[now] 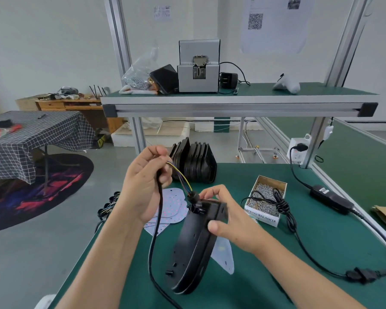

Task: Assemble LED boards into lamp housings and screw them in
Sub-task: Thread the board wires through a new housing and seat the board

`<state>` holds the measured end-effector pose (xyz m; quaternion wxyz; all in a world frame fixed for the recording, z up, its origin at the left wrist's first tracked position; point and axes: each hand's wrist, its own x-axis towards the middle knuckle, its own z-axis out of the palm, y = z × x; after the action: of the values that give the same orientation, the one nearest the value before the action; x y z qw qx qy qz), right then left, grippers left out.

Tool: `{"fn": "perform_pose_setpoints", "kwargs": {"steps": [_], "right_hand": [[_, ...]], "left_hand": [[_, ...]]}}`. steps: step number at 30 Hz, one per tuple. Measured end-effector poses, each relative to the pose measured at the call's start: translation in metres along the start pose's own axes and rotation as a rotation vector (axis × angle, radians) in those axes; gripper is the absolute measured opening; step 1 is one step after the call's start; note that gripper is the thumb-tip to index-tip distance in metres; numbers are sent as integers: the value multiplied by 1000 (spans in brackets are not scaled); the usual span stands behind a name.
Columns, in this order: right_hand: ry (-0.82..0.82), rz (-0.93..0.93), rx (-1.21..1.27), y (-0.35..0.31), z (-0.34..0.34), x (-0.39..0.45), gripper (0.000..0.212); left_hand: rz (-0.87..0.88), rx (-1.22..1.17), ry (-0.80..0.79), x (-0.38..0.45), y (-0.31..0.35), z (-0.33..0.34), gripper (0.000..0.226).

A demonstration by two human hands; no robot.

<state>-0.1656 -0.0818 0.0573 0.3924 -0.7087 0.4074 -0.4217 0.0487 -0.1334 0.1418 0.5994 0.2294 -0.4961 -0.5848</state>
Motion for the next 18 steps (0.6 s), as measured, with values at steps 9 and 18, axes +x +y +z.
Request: {"fn": "perform_pose_setpoints", "kwargs": {"steps": [9, 18], "right_hand": [[302, -20, 16, -16, -14, 22, 42], [270, 59, -116, -41, -15, 45, 41]], "left_hand": [[1, 662, 195, -1, -30, -52, 39], [296, 1286, -126, -22, -34, -13, 56]]}}
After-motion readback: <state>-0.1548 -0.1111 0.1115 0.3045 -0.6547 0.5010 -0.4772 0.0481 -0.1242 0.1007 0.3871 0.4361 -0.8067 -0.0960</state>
